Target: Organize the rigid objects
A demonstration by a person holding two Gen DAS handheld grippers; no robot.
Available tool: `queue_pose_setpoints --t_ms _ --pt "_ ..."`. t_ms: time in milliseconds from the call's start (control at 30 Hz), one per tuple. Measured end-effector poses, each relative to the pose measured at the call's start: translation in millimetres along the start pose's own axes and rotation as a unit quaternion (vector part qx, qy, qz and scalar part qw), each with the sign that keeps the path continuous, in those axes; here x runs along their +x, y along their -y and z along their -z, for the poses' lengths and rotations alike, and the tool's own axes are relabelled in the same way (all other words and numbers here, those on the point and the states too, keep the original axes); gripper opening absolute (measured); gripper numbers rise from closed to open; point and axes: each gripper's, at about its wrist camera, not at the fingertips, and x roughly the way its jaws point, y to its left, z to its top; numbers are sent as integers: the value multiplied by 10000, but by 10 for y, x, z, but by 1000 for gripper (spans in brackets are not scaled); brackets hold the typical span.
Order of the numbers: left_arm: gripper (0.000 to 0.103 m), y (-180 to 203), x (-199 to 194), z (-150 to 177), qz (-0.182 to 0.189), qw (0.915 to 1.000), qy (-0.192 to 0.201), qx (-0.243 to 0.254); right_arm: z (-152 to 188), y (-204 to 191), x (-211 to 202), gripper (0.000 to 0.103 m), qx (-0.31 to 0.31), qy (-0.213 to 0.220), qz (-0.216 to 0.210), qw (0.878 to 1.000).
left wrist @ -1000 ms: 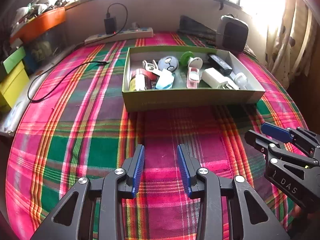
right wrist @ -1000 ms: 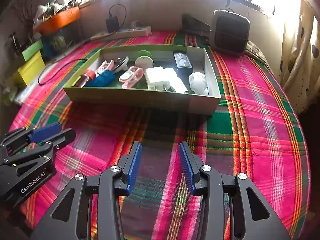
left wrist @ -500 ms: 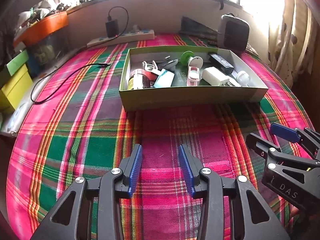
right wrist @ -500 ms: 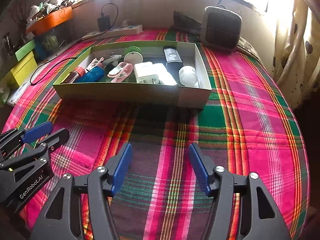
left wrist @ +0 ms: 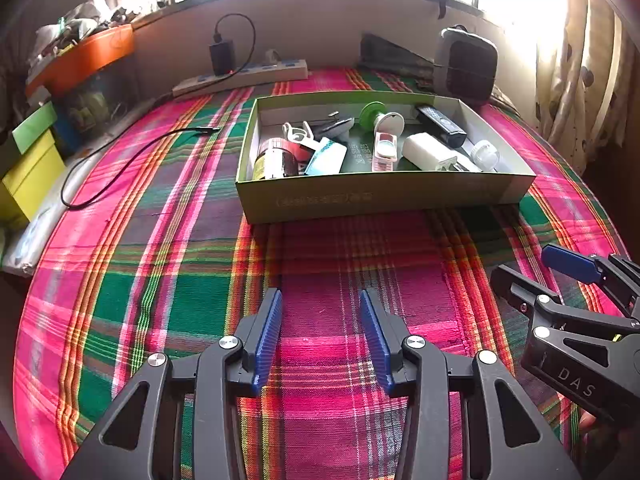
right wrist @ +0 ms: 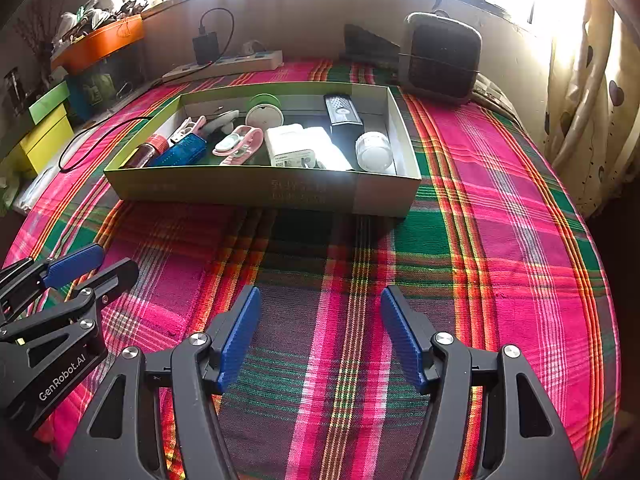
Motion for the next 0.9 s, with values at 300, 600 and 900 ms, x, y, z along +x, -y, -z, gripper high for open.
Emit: queue_pose_setpoints --t_ms 300,600,900 --pt "40 -3 0 3 -3 10000 1 0 0 -1 1 63 1 0 0 10000" --pt "40 2 1 2 -1 10000 1 -1 -1 -1 3 63 1 1 -1 10000" --pt "41 2 4 -3 35 10000 2 -21 -1 -2 3 64 3 1 -4 10000"
